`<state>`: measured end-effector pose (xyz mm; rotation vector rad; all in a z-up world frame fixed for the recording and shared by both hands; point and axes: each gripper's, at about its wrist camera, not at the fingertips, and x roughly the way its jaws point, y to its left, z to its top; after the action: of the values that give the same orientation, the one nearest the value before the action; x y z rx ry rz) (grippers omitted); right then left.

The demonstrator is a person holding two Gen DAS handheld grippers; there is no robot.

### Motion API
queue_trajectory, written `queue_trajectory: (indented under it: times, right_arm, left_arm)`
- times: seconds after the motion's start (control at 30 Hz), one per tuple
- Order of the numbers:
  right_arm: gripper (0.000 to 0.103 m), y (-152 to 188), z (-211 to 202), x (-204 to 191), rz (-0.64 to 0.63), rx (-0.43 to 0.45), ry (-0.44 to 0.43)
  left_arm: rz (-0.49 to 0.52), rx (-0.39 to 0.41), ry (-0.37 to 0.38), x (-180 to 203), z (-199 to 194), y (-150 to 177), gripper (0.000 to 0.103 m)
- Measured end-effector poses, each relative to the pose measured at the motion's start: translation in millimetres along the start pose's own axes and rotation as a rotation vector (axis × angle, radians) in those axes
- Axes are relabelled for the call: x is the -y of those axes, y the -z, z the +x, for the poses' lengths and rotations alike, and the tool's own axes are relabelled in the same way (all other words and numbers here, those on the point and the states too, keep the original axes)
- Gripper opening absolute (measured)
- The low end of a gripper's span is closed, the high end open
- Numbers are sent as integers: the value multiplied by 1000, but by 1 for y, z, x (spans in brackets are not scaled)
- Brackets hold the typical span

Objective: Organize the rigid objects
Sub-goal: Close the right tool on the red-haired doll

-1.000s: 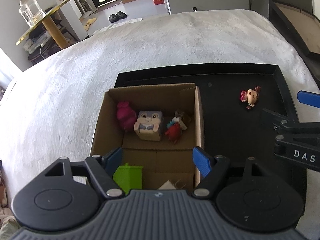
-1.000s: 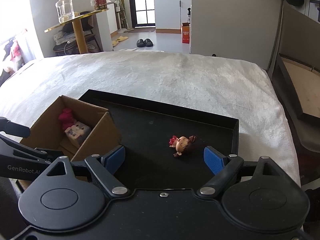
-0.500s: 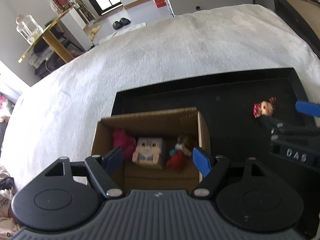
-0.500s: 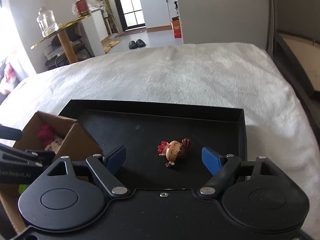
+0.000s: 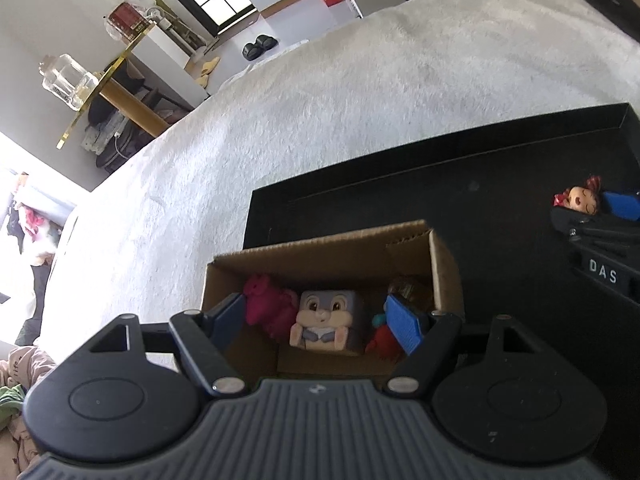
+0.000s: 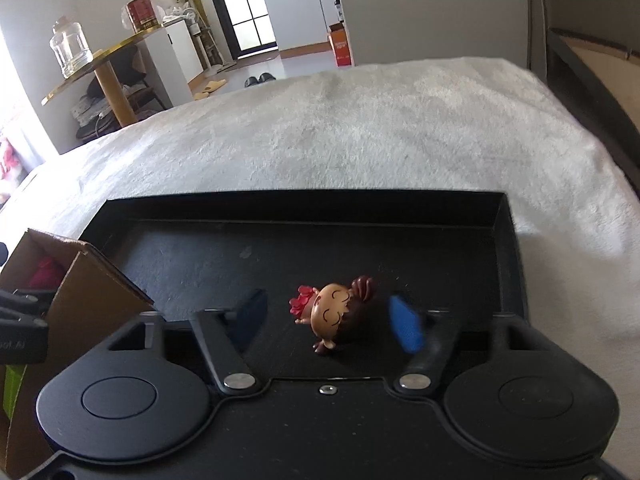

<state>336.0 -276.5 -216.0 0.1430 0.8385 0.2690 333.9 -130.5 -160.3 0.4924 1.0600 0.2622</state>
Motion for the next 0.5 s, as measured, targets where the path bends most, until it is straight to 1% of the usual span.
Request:
queue_trajectory:
  times: [0.17, 0.5]
  right_arm:
    - [44, 9, -9, -8, -74, -16, 5]
    - [44, 24, -26, -6, -98, -53, 3]
  left_arm:
    - [-5, -7, -3, -2, -2, 2, 76]
    - [-13, -3, 7, -8, -11, 6, 76]
